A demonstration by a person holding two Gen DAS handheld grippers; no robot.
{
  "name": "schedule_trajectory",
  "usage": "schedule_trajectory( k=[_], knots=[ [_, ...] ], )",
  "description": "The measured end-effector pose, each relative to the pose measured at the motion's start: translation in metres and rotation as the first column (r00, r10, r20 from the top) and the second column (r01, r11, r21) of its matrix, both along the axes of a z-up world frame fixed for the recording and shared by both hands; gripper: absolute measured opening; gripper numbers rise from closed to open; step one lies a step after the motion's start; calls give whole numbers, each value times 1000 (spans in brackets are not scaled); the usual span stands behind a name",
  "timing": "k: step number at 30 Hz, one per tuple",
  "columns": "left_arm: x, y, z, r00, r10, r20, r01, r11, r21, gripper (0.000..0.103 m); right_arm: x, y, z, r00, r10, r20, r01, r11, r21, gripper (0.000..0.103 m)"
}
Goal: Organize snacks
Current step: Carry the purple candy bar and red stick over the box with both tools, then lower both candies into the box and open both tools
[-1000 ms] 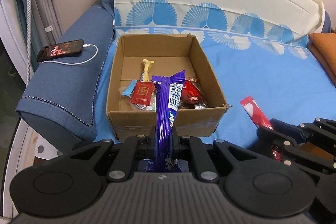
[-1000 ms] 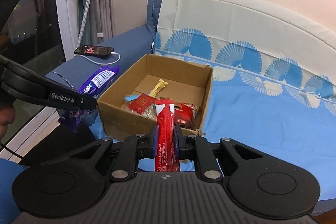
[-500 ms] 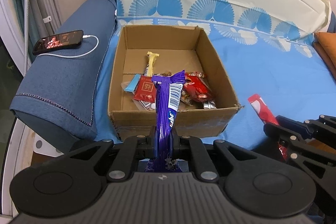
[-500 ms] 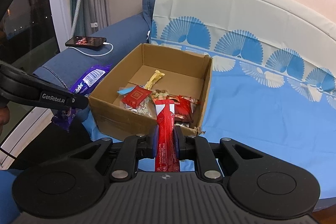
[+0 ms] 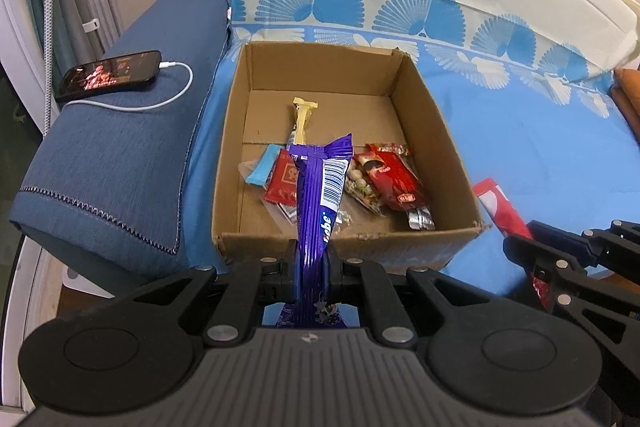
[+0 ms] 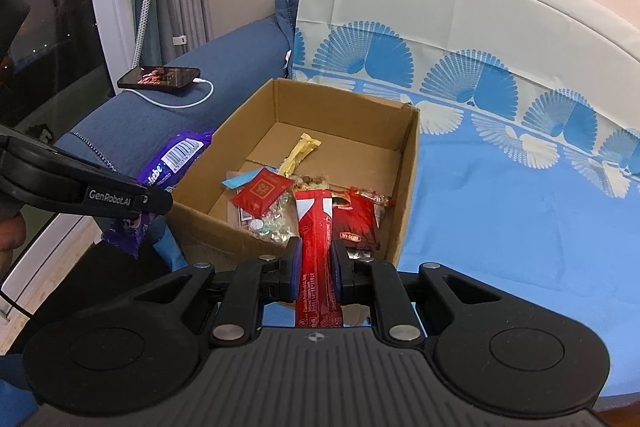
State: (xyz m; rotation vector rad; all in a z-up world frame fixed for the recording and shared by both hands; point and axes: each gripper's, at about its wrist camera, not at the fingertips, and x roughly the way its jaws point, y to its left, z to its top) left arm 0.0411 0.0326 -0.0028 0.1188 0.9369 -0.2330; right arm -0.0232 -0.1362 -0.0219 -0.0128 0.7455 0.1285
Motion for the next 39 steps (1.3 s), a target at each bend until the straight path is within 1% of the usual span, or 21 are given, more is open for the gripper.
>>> schedule_trajectory(
  k=[7,15,25,32,39],
  knots=[
    [23,-9,4,1000,8,13,-8,1000,6,11,21,-4,-1,1000,0,2,-1,1000,19,17],
    [59,-22,2,1000,18,19,-18,1000,15,11,56,-7,-5,1000,11,-1,-11,999,38,17],
    [112,-30,-18,1000,20,-22,-19,999,35,11,107,-15,-21,1000,-1,-28,3,998,59,18],
    [147,-40,-37,999,10,-40,-7,997,72,11,145,-24,-43,998,-26,-64,31,996,85,18],
    [173,-50,-58,998,5,-60,2,993,119,11,172,-30,-60,996,-38,-78,45,995,91,18]
  ],
)
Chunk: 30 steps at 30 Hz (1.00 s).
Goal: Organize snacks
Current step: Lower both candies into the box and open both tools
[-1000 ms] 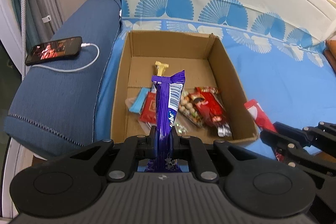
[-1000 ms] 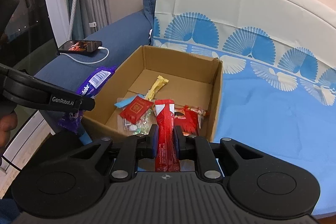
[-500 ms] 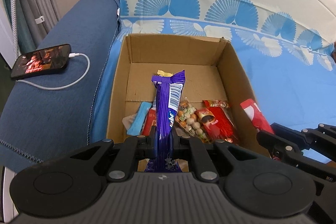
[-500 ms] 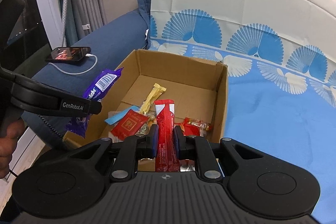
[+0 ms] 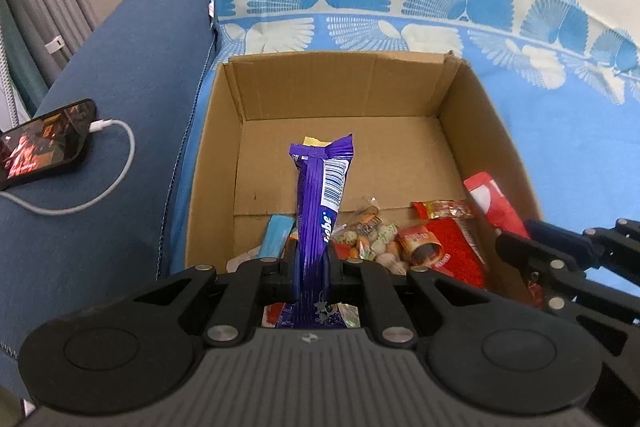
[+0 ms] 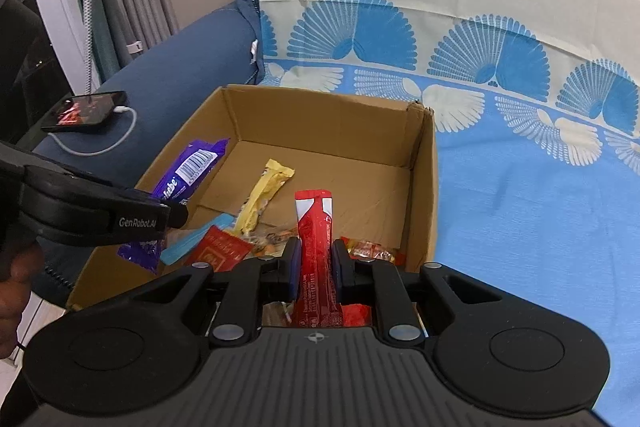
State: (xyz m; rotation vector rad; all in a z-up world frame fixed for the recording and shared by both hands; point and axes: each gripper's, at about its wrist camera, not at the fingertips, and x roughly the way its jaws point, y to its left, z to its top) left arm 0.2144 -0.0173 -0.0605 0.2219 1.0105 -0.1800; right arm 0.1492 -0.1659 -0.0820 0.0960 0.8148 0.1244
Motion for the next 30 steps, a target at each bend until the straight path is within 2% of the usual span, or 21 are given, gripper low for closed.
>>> schedule_trajectory(
  k=[2,4,5,6,7,9,14,22,30],
  knots=[
    [5,-1,-4,1000,1,3,-1,1000,11,15,6,-3,-5,1000,-15,-5,15,1000,4,20],
    [9,-2,-8,1000,5,3,-5,1000,28,48,10,-8,-9,999,-39,-12,39,999,20,22],
    [10,-2,-8,1000,10,7,-10,999,30,87,12,-10,-11,999,-48,-17,49,998,33,26],
    [11,-1,-8,1000,19,20,-20,999,29,102,15,-13,-14,998,-57,-27,58,997,45,42],
    [9,1,-6,998,29,50,-30,999,20,103,17,-16,-15,997,-74,-38,76,996,54,62],
    [5,2,-4,997,29,71,-31,999,29,103,18,-22,-16,993,-111,-36,113,992,58,71],
    [-7,6,-1,998,-1,56,-3,998,63,103,4,-25,-10,990,-134,-34,136,988,75,75],
    [-62,24,15,998,34,46,-35,999,21,103,-48,-4,6,995,-98,-33,100,994,46,88],
    [-121,34,31,996,46,82,-46,999,-4,103,-105,12,17,994,-111,6,111,994,-14,90]
  ],
)
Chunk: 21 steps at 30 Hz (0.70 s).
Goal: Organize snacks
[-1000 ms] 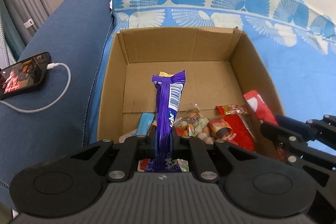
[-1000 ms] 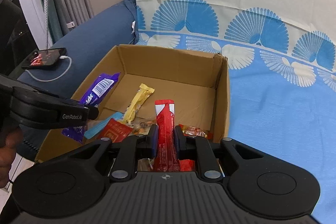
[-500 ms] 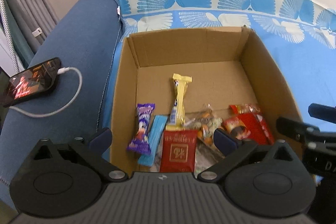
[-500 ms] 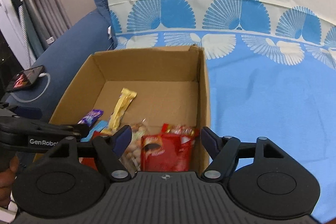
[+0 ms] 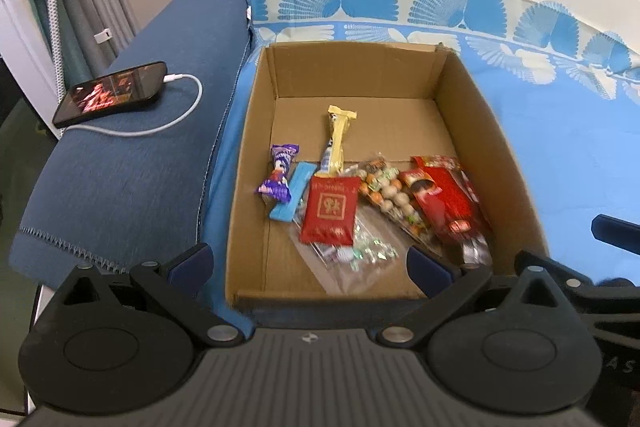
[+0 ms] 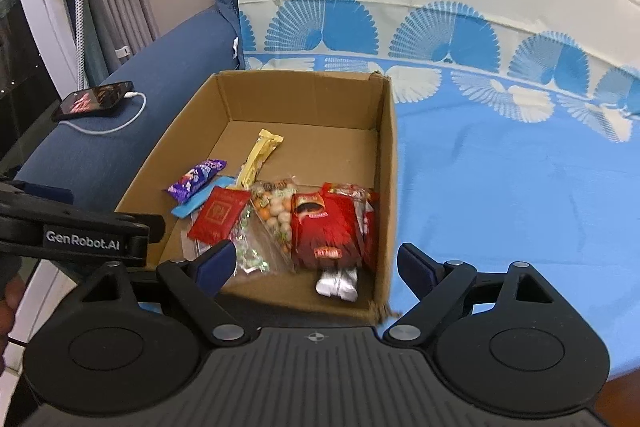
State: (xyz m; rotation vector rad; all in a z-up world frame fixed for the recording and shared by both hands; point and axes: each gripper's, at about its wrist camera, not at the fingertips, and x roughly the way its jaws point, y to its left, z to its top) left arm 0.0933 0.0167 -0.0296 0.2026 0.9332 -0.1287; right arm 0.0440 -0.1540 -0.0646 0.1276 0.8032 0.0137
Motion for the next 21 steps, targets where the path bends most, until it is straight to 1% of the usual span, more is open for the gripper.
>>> schedule_trajectory(
  k=[5,10,14,17,21],
  knots=[
    [-31,0,8,999,-9,32,9,1000,-9,103,-32,4,5,999,-24,30,25,1000,-19,90],
    [-55,0,14,998,2,67,-1,1000,-20,103,-56,5,15,995,-43,85,45,999,-27,92],
    [-67,5,19,998,29,64,-25,999,-48,103,-76,9,22,992,-31,124,37,998,-47,94],
    [-77,8,21,997,43,68,-40,998,-45,103,-88,12,25,988,-16,152,27,997,-71,95],
    [-89,9,25,995,52,85,-50,998,-25,103,-98,16,27,985,1,171,12,997,-78,96]
  ],
)
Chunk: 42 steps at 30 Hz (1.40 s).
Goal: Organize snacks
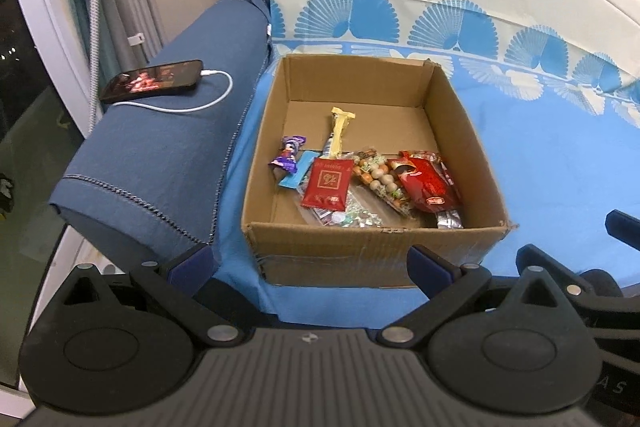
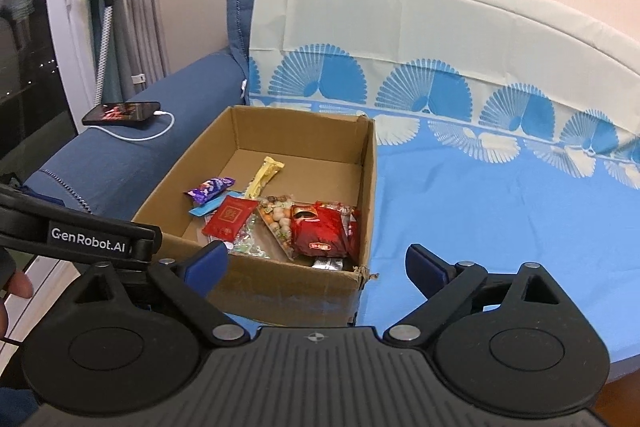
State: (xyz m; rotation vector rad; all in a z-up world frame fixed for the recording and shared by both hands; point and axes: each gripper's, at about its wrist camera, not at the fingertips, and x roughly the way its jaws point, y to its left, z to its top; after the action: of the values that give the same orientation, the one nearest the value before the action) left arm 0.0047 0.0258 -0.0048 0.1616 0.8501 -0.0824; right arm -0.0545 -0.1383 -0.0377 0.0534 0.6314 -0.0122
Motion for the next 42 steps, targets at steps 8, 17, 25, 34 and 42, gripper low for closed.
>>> schedule_trajectory(
  k=[8,17,25,34,42],
  knots=[
    [-15,-1,6,1000,0,17,-1,1000,23,103,-17,1,6,999,6,38,-6,1000,4,97],
    [-22,-3,6,1000,-9,9,9,999,47,103,-27,4,10,998,1,62,0,1000,-2,98],
    [-22,-6,2,1000,7,10,-8,994,112,103,-27,6,10,998,7,64,-7,1000,-4,98],
    [-21,-6,3,1000,-15,27,12,995,101,103,-25,4,9,999,4,55,-4,1000,10,100],
    [-19,-7,1,999,-20,35,16,995,99,103,-21,3,5,999,9,38,-9,1000,14,103]
  ],
)
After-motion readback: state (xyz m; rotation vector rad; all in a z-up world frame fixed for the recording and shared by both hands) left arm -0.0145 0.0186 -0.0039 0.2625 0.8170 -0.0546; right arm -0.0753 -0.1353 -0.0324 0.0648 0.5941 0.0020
